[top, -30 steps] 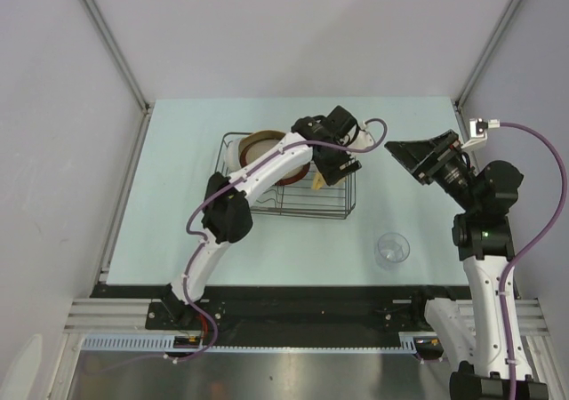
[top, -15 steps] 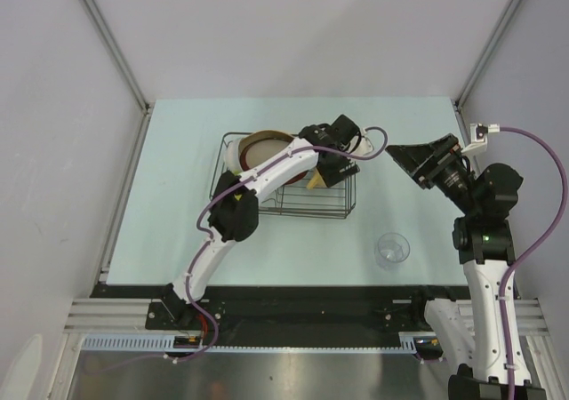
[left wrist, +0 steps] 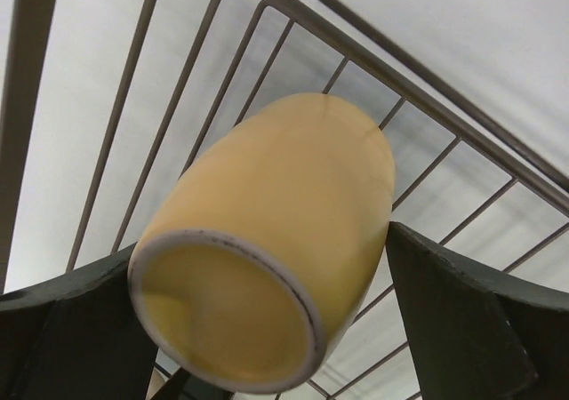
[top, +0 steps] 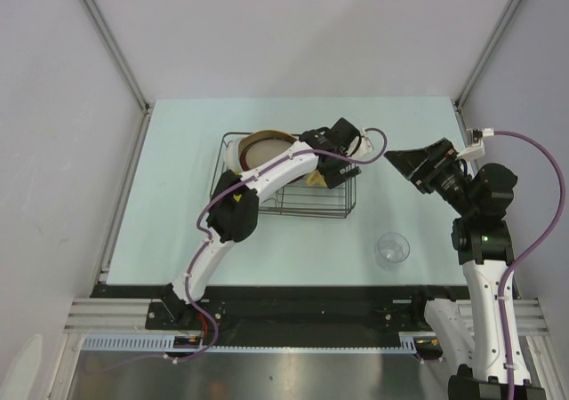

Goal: Load the mixed dishes into the dish rack

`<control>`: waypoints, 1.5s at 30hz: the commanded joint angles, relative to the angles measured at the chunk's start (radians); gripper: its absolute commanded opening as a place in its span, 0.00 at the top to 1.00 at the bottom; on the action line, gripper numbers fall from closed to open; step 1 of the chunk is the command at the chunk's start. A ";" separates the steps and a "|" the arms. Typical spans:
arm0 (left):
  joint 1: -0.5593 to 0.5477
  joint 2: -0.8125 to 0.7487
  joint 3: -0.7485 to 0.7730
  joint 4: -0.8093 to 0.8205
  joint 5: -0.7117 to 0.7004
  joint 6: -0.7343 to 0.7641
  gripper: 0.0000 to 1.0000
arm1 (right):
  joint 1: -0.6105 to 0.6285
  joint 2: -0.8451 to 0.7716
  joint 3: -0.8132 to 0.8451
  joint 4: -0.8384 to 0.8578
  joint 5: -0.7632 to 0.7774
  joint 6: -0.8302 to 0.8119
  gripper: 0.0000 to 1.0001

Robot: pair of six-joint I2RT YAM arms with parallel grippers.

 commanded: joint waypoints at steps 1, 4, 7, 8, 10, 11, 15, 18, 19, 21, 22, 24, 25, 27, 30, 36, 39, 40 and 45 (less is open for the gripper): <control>-0.002 -0.141 0.048 0.040 -0.014 -0.009 0.00 | 0.006 -0.013 0.003 -0.142 0.084 -0.135 0.10; -0.002 -0.187 0.053 0.048 -0.008 0.004 0.00 | 0.010 -0.018 0.002 -0.199 0.118 -0.192 0.10; -0.002 -0.204 0.065 0.045 -0.021 0.011 0.00 | 0.012 -0.024 0.003 -0.227 0.129 -0.215 0.09; -0.002 -0.208 0.068 0.042 -0.025 0.011 0.00 | 0.012 -0.024 0.002 -0.233 0.131 -0.220 0.09; -0.002 -0.227 0.068 0.040 -0.033 0.018 0.00 | 0.013 -0.021 0.002 -0.262 0.129 -0.255 0.09; -0.002 -0.237 0.079 0.034 -0.030 0.020 0.00 | 0.015 -0.012 0.006 -0.285 0.129 -0.273 0.11; 0.003 -0.314 0.084 0.022 0.002 0.017 0.00 | 0.143 0.102 0.068 -0.677 0.385 -0.427 0.20; 0.009 -0.394 0.079 -0.007 0.050 0.003 0.00 | 0.410 0.068 0.086 -0.781 0.681 -0.367 0.25; 0.009 -0.412 0.076 -0.029 0.056 -0.003 0.00 | 0.468 0.094 0.104 -0.818 0.744 -0.318 0.26; 0.013 -0.469 0.053 -0.052 0.061 -0.009 0.00 | 0.651 0.139 0.112 -0.912 0.907 -0.263 0.26; 0.018 -0.489 0.039 -0.064 0.064 -0.018 0.00 | 0.709 0.159 0.115 -0.935 0.957 -0.203 0.26; 0.036 -0.565 -0.025 -0.064 0.078 -0.029 0.00 | 0.867 0.235 0.120 -0.996 1.060 -0.136 0.26; 0.046 -0.595 -0.048 -0.064 0.082 -0.043 0.00 | 0.909 0.263 0.123 -1.012 1.081 -0.108 0.25; 0.069 -0.660 -0.108 -0.063 0.091 -0.054 0.00 | 0.982 0.323 0.123 -1.047 1.132 -0.033 0.25; 0.098 -0.727 -0.186 -0.052 0.097 -0.069 0.00 | 1.013 0.357 0.124 -1.070 1.164 0.024 0.26; 0.156 -0.793 -0.264 -0.062 0.131 -0.085 0.00 | 1.010 0.395 0.123 -1.078 1.217 0.046 0.29; 0.179 -0.823 -0.297 -0.070 0.140 -0.085 0.00 | 1.001 0.421 0.111 -1.035 1.204 0.030 0.29; 0.185 -0.839 -0.309 -0.072 0.142 -0.085 0.00 | 1.000 0.430 0.102 -1.006 1.197 0.026 0.29; 0.214 -0.877 -0.335 -0.082 0.145 -0.088 0.00 | 0.986 0.479 0.039 -0.932 1.165 0.000 0.31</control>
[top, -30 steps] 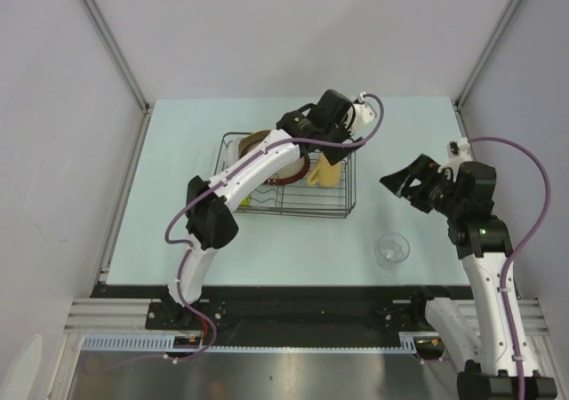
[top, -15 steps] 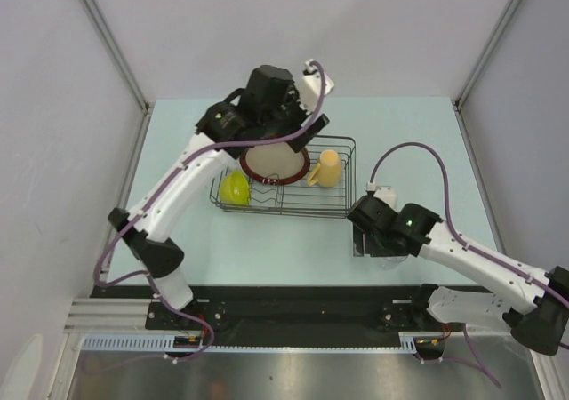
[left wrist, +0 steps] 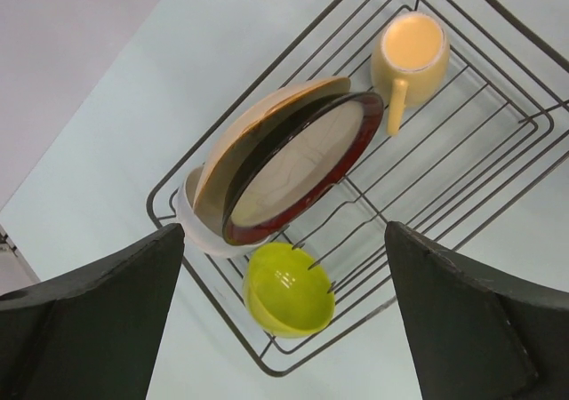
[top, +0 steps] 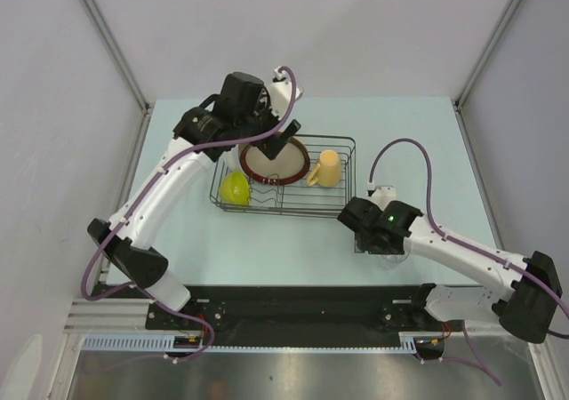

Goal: Load the mixed dishes into the dish rack

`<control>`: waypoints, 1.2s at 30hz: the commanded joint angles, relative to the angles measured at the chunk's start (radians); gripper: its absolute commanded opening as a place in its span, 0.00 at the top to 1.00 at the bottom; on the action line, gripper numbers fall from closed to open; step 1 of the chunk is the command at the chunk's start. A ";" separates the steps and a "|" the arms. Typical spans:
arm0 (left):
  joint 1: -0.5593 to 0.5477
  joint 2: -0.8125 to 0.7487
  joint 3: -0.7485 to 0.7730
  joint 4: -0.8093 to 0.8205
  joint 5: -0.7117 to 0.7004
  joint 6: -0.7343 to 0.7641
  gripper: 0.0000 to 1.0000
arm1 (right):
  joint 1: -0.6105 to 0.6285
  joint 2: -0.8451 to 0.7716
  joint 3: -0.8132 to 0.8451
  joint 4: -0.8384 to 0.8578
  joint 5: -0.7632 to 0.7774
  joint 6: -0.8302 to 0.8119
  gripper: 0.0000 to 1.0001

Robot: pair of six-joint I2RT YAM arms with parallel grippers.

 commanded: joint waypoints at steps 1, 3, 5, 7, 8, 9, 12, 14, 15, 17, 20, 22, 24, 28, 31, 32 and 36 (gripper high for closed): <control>0.027 -0.094 -0.021 0.004 0.021 -0.024 0.00 | -0.024 0.030 -0.051 0.104 0.016 -0.003 0.32; 0.035 -0.107 -0.030 0.004 0.021 -0.024 0.00 | -0.034 0.041 -0.075 0.129 -0.004 -0.010 0.38; 0.046 -0.123 -0.043 0.006 0.020 -0.026 0.00 | -0.036 0.068 -0.103 0.152 -0.013 -0.011 0.40; 0.055 -0.130 -0.050 0.009 0.020 -0.027 0.00 | -0.034 0.090 -0.117 0.174 -0.019 -0.014 0.43; 0.058 -0.135 -0.055 0.007 0.020 -0.029 0.00 | -0.037 0.091 -0.118 0.180 -0.021 -0.016 0.44; 0.061 -0.141 -0.059 0.007 0.021 -0.029 0.00 | -0.039 0.093 -0.117 0.185 -0.025 -0.016 0.48; 0.070 -0.160 -0.078 0.009 0.021 -0.032 0.00 | -0.041 0.110 -0.118 0.214 -0.042 -0.022 0.62; 0.080 -0.169 -0.089 0.012 0.029 -0.040 0.00 | -0.045 0.128 -0.117 0.231 -0.053 -0.045 0.74; 0.083 -0.179 -0.096 0.012 0.035 -0.041 0.00 | -0.050 0.127 -0.118 0.250 -0.056 -0.054 0.89; 0.106 -0.198 -0.110 0.010 0.119 -0.041 0.03 | -0.079 0.081 -0.106 0.275 -0.081 -0.091 1.00; 0.129 -0.219 -0.127 0.012 0.207 -0.059 0.03 | -0.149 -0.066 -0.062 0.355 -0.195 -0.170 1.00; 0.172 -0.218 -0.119 -0.005 0.320 -0.099 0.02 | -0.211 -0.161 -0.037 0.466 -0.372 -0.207 1.00; 0.213 -0.215 -0.119 -0.020 0.480 -0.121 0.02 | -0.336 -0.288 -0.020 0.619 -0.631 -0.229 1.00; 0.232 -0.224 -0.150 -0.085 0.763 -0.125 0.02 | -0.592 -0.357 -0.019 0.931 -1.062 -0.117 1.00; 0.232 -0.216 -0.204 -0.064 0.904 -0.182 0.02 | -0.683 -0.280 -0.020 1.157 -1.268 0.079 1.00; 0.232 -0.207 -0.216 -0.053 0.934 -0.193 0.03 | -0.677 -0.265 -0.020 1.212 -1.276 0.105 1.00; 0.232 -0.196 -0.280 0.034 1.090 -0.280 0.03 | -0.634 -0.166 -0.020 1.392 -1.286 0.174 1.00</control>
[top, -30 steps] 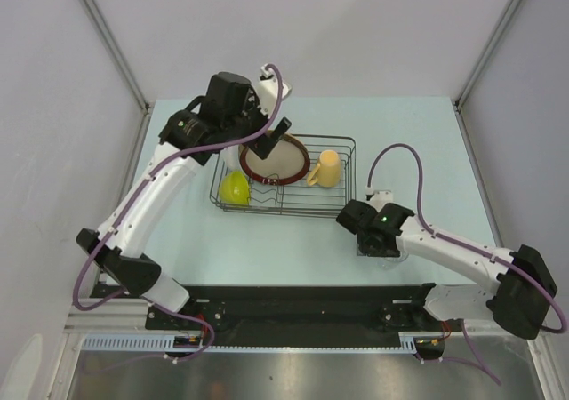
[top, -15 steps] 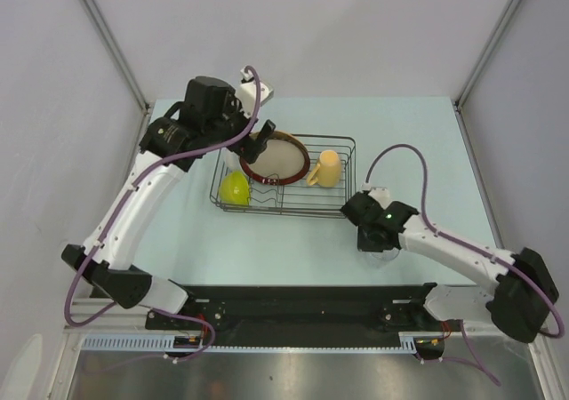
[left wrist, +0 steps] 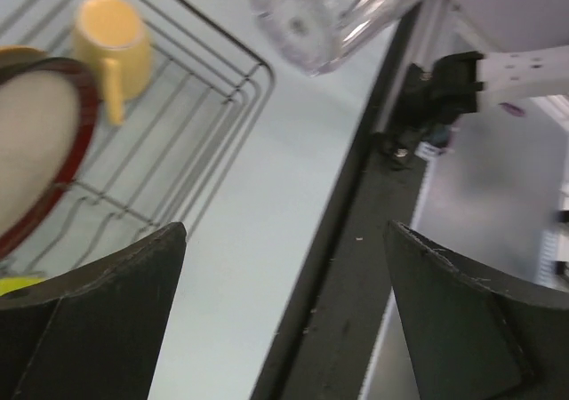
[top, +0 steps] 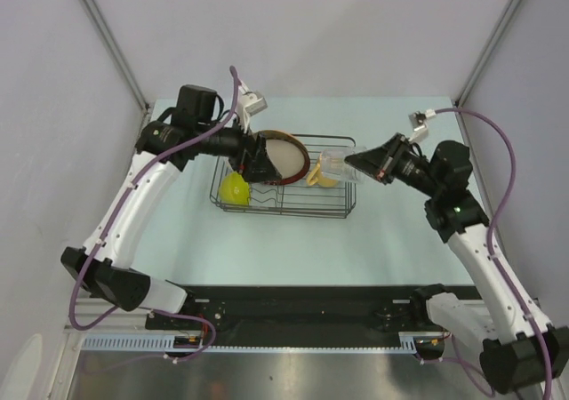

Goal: Load the mixed dishes into the dish rack

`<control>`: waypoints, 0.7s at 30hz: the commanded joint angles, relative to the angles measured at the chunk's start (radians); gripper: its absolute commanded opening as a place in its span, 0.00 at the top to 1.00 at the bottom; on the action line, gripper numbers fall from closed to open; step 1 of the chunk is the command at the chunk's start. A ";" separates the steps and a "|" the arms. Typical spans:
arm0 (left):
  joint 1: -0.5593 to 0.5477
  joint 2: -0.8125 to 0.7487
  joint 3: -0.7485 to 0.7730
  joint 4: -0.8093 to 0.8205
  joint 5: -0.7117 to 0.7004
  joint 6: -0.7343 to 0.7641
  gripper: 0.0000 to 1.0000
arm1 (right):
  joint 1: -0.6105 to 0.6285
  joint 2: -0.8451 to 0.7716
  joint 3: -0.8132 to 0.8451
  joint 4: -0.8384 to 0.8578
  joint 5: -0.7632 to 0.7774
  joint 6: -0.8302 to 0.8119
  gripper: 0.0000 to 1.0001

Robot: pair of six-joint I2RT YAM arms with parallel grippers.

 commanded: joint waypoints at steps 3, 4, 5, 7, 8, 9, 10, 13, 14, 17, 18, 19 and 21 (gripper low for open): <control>0.003 -0.019 -0.105 0.144 0.366 -0.171 0.04 | 0.061 0.165 0.008 0.403 -0.187 0.183 1.00; 0.003 -0.024 -0.119 0.158 0.388 -0.200 0.04 | 0.072 0.184 0.008 0.441 -0.185 0.200 1.00; 0.003 -0.022 -0.134 0.174 0.432 -0.216 0.04 | 0.089 0.216 0.008 0.508 -0.185 0.240 1.00; 0.003 -0.019 -0.174 0.212 0.445 -0.246 0.05 | 0.104 0.247 0.008 0.564 -0.184 0.275 1.00; 0.003 -0.016 -0.192 0.218 0.435 -0.248 0.05 | 0.110 0.273 0.008 0.610 -0.185 0.304 1.00; 0.003 -0.012 -0.201 0.227 0.428 -0.248 0.05 | 0.117 0.284 0.008 0.633 -0.188 0.318 1.00; 0.003 -0.011 -0.211 0.234 0.422 -0.248 0.06 | 0.120 0.293 0.008 0.653 -0.188 0.328 1.00; 0.003 0.001 -0.226 0.249 0.394 -0.248 0.06 | 0.133 0.319 0.008 0.696 -0.193 0.358 1.00; 0.003 0.007 -0.215 0.247 0.389 -0.245 0.06 | 0.135 0.322 0.008 0.699 -0.197 0.363 1.00; 0.003 0.041 -0.171 0.224 0.389 -0.228 0.07 | 0.138 0.327 0.008 0.715 -0.210 0.375 1.00; 0.003 0.051 -0.159 0.209 0.382 -0.217 0.07 | 0.138 0.327 0.008 0.722 -0.213 0.387 1.00; 0.003 0.059 -0.148 0.203 0.377 -0.213 0.07 | 0.137 0.327 0.008 0.727 -0.217 0.394 1.00; 0.006 0.087 -0.110 0.195 0.376 -0.210 0.07 | 0.135 0.328 0.008 0.735 -0.233 0.407 1.00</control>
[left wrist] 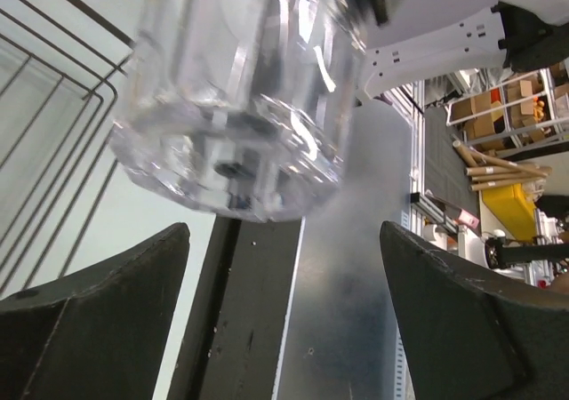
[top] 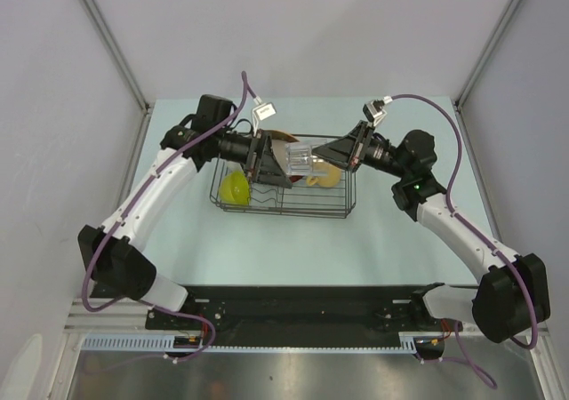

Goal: Load the mixed dishes into the dish rack

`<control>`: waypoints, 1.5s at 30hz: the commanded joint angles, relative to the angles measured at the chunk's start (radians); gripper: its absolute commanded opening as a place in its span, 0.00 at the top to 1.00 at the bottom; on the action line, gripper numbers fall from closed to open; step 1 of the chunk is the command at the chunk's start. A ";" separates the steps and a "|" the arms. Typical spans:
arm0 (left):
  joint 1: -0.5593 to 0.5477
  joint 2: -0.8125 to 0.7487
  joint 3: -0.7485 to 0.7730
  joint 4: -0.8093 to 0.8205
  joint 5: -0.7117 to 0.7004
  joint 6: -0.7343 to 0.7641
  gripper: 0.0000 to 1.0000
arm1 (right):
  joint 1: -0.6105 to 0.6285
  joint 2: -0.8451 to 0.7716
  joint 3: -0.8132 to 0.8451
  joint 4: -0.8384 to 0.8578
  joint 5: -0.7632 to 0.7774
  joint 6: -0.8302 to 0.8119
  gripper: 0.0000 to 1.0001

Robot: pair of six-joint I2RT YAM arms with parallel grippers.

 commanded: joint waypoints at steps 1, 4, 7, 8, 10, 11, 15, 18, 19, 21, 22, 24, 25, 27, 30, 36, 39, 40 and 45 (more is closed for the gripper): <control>0.006 0.041 0.100 0.003 0.018 0.020 0.07 | 0.003 -0.005 0.014 0.121 -0.045 0.055 1.00; 0.012 0.072 0.157 0.022 0.010 0.009 0.00 | 0.001 -0.004 0.014 0.118 -0.055 0.052 1.00; 0.013 0.074 0.161 0.107 0.023 -0.045 0.00 | 0.006 0.006 0.014 0.132 -0.057 0.058 1.00; 0.013 0.074 0.151 0.149 0.027 -0.062 0.00 | 0.007 0.010 0.016 0.143 -0.057 0.064 1.00; 0.012 0.083 0.148 0.159 0.040 -0.091 0.00 | 0.015 0.021 0.014 0.178 -0.054 0.078 1.00; 0.012 0.086 0.145 0.162 0.038 -0.092 0.00 | 0.018 0.024 0.014 0.189 -0.054 0.090 1.00; 0.010 0.092 0.137 0.187 0.047 -0.108 0.00 | 0.032 0.039 0.016 0.198 -0.043 0.084 1.00; 0.003 0.087 0.123 0.202 0.056 -0.117 0.00 | 0.036 0.059 0.016 0.244 -0.032 0.110 1.00; 0.001 0.084 0.118 0.205 0.061 -0.118 0.00 | 0.038 0.065 0.016 0.276 -0.031 0.116 1.00; 0.000 0.083 0.112 0.210 0.066 -0.122 0.06 | 0.039 0.076 0.016 0.290 -0.019 0.119 1.00; 0.000 0.081 0.112 0.211 0.069 -0.122 0.10 | 0.043 0.079 0.014 0.290 -0.006 0.114 1.00; 0.000 0.077 0.108 0.216 0.078 -0.126 0.27 | 0.046 0.087 0.014 0.298 -0.002 0.114 1.00; 0.000 0.077 0.108 0.217 0.076 -0.128 0.33 | 0.049 0.091 0.016 0.305 0.003 0.113 1.00; 0.000 0.072 0.106 0.219 0.078 -0.126 0.51 | 0.052 0.095 0.014 0.307 0.009 0.110 1.00; 0.000 0.077 0.112 0.208 0.069 -0.123 0.80 | 0.055 0.099 0.016 0.310 0.017 0.102 1.00; 0.000 0.133 0.249 -0.002 -0.069 0.045 1.00 | -0.011 0.027 0.016 0.073 -0.005 -0.036 0.53; -0.007 0.164 0.328 -0.118 -0.172 0.140 1.00 | -0.104 -0.072 0.014 -0.150 0.003 -0.161 0.36; -0.008 0.184 0.347 -0.167 -0.187 0.162 1.00 | -0.135 -0.092 0.016 -0.237 0.000 -0.181 0.33; -0.066 0.234 0.453 -0.250 -0.456 0.277 1.00 | -0.351 -0.255 0.016 -0.498 0.001 -0.307 0.30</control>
